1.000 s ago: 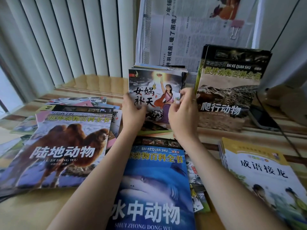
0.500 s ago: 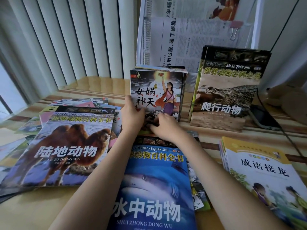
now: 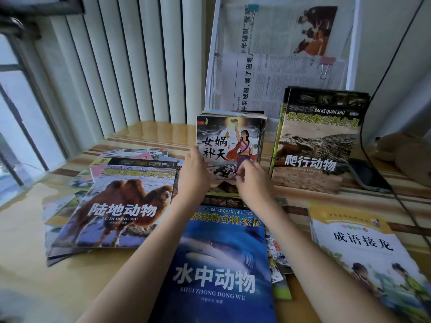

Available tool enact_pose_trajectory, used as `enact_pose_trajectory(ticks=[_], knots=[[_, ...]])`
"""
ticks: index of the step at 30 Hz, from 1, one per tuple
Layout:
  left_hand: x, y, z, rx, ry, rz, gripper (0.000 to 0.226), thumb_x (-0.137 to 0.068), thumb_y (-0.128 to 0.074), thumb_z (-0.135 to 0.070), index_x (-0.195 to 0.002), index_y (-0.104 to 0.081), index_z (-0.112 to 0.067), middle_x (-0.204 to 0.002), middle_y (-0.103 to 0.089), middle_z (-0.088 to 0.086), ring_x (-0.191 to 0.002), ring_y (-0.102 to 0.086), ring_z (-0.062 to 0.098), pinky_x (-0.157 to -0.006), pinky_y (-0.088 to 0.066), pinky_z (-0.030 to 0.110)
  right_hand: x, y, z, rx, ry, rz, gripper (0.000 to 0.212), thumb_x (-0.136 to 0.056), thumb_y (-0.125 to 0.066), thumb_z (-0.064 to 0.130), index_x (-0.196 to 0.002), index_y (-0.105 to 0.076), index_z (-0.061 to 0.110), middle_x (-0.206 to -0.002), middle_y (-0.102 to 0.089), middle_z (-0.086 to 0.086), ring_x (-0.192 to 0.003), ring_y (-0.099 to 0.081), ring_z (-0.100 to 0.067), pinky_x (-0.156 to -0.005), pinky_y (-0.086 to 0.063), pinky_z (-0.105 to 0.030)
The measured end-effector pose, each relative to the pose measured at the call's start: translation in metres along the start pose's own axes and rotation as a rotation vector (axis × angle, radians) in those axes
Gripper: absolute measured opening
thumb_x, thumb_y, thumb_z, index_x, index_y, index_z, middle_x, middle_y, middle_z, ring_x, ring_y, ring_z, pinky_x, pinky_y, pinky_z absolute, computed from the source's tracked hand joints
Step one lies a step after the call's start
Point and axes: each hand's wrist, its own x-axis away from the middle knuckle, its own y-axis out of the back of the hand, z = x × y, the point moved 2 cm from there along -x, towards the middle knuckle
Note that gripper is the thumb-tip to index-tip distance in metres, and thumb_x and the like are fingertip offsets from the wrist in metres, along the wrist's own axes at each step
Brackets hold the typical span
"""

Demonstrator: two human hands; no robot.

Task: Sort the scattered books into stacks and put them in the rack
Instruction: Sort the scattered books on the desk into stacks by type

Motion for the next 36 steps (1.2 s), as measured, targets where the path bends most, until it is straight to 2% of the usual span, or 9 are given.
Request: enact_pose_trajectory(ticks=[6, 10, 14, 19, 21, 24, 28, 32, 36], knots=[[0.068, 0.032, 0.021, -0.265, -0.103, 0.265, 0.032, -0.092, -0.049, -0.01, -0.124, -0.047, -0.005, -0.115, -0.062, 0.017, -0.104, -0.056, 0.032, -0.079, -0.042, 0.035, 0.039, 0.051, 0.005, 0.24, -0.115, 0.397, 0.027, -0.091, -0.052, 0.034, -0.096, -0.059, 0.009, -0.079, -0.063, -0.004, -0.071, -0.063, -0.022, -0.06, -0.05, -0.032], [0.092, 0.038, 0.028, -0.342, -0.111, 0.328, 0.038, -0.093, -0.048, -0.02, -0.127, -0.041, -0.002, -0.129, -0.052, 0.018, -0.123, -0.043, 0.032, -0.103, -0.033, 0.037, 0.069, 0.064, 0.004, 0.003, -0.242, 0.558, 0.042, -0.092, -0.054, 0.038, -0.115, -0.057, 0.003, -0.089, -0.063, -0.009, -0.07, -0.059, -0.022, -0.069, -0.056, -0.036], [0.106, 0.037, 0.019, -0.34, -0.087, 0.35, 0.045, -0.096, -0.047, -0.025, -0.133, -0.036, -0.002, -0.137, -0.045, 0.018, -0.127, -0.039, 0.031, -0.106, -0.027, 0.036, 0.097, 0.071, 0.006, -0.217, -0.259, 0.518, 0.052, -0.09, -0.058, 0.04, -0.134, -0.044, 0.016, -0.131, -0.05, -0.006, -0.094, -0.054, -0.02, -0.075, -0.046, -0.03], [0.109, 0.047, 0.022, 0.424, 0.144, 0.217, 0.055, -0.084, -0.061, 0.002, -0.133, -0.041, -0.012, -0.127, -0.055, 0.006, -0.093, -0.063, 0.022, -0.074, -0.056, 0.034, 0.116, 0.067, 0.0, -0.66, -0.416, 0.434, 0.043, -0.087, -0.064, 0.028, -0.126, -0.051, 0.017, -0.106, -0.058, 0.004, -0.09, -0.056, -0.007, -0.093, -0.046, -0.032], [0.11, 0.056, 0.024, 0.684, 0.223, 0.14, 0.056, -0.079, -0.065, 0.009, -0.127, -0.044, -0.01, -0.113, -0.056, -0.001, -0.085, -0.059, 0.008, -0.062, -0.053, 0.017, 0.116, 0.065, -0.004, -0.784, -0.489, 0.382, 0.038, -0.088, -0.064, 0.02, -0.123, -0.052, 0.013, -0.096, -0.059, 0.002, -0.079, -0.053, -0.003, -0.081, -0.045, -0.027], [0.104, 0.061, 0.03, 0.994, 0.348, 0.09, 0.059, -0.077, -0.067, 0.01, -0.129, -0.046, -0.007, -0.114, -0.055, 0.003, -0.099, -0.058, 0.016, -0.076, -0.053, 0.024, 0.114, 0.057, -0.011, -0.968, -0.578, 0.293, 0.038, -0.086, -0.065, 0.007, -0.122, -0.052, 0.007, -0.086, -0.059, 0.0, -0.074, -0.055, -0.006, -0.064, -0.04, -0.021], [0.106, 0.053, 0.029, 0.815, 0.365, 0.194, 0.036, -0.086, -0.062, 0.0, -0.121, -0.051, -0.003, -0.109, -0.064, 0.014, -0.082, -0.064, 0.019, -0.056, -0.053, 0.021, 0.11, 0.046, -0.016, -1.002, -0.621, 0.17, 0.047, -0.077, -0.072, 0.0, -0.119, -0.052, 0.007, -0.108, -0.061, -0.013, -0.092, -0.058, -0.021, -0.075, -0.046, -0.029], [0.09, 0.08, 0.036, 0.848, 0.383, 0.026, 0.016, -0.091, -0.058, -0.006, -0.106, -0.056, -0.012, -0.099, -0.066, 0.009, -0.076, -0.065, 0.018, -0.057, -0.053, 0.025, 0.108, 0.042, -0.013, -1.071, -0.55, 0.295, 0.045, -0.081, -0.072, 0.01, -0.121, -0.054, 0.003, -0.116, -0.063, -0.016, -0.1, -0.062, -0.025, -0.089, -0.051, -0.039], [0.058, 0.126, 0.06, 0.57, 0.231, -0.103, 0.029, -0.092, -0.057, -0.013, -0.121, -0.055, -0.009, -0.109, -0.064, 0.005, -0.082, -0.064, 0.016, -0.067, -0.05, 0.024, 0.093, 0.026, 0.043, -0.799, -0.236, 0.458, 0.018, -0.089, -0.064, 0.014, -0.105, -0.06, 0.007, -0.108, -0.066, -0.011, -0.092, -0.063, -0.02, -0.071, -0.051, -0.03]])
